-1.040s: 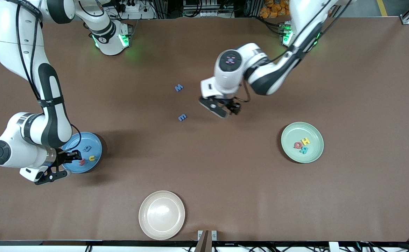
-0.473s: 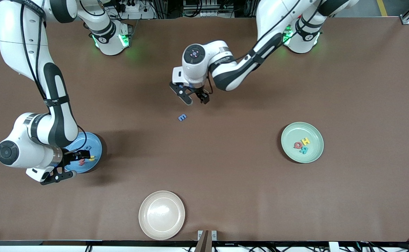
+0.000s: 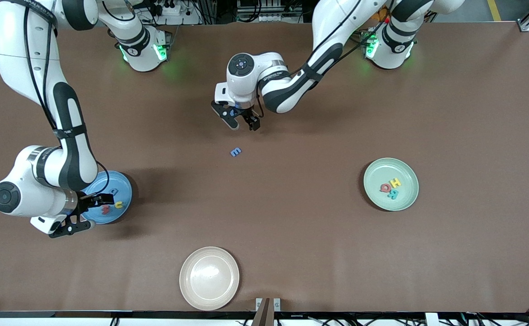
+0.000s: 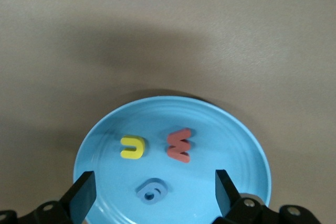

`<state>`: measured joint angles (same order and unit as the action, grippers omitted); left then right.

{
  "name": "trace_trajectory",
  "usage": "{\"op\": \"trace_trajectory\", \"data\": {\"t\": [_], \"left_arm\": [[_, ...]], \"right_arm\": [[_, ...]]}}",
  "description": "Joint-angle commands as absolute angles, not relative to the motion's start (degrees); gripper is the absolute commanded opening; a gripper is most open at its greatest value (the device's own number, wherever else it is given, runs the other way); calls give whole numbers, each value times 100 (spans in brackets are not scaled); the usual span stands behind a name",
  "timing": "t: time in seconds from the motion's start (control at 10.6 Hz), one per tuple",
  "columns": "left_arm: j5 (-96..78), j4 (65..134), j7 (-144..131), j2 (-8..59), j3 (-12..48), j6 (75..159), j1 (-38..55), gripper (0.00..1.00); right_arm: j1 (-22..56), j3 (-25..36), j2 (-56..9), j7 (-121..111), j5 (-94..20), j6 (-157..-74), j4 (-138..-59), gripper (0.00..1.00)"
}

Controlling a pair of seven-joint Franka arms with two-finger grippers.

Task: Sort upper and lower case letters into plates
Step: 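Lower the left gripper onto the blue M and close it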

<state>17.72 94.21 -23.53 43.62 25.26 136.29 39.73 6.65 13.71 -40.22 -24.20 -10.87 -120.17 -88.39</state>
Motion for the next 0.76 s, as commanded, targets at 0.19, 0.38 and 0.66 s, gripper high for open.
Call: {"op": "trace_trajectory", "data": {"t": [0.19, 0.38, 0.66], "left_arm": [[1635, 8904, -2820, 4623, 2163, 13641, 4648, 100], [1635, 8825, -2927, 4719, 1935, 13649, 4955, 100], [1643, 8640, -3076, 4948, 1758, 13649, 5203, 100]], "right_arm": [[510, 1318, -3981, -2355, -1011, -12120, -8921, 100], [457, 1318, -3990, -2399, -1011, -12111, -8930, 100], [457, 1318, -3981, -2408, -1011, -12085, -8930, 100]]}}
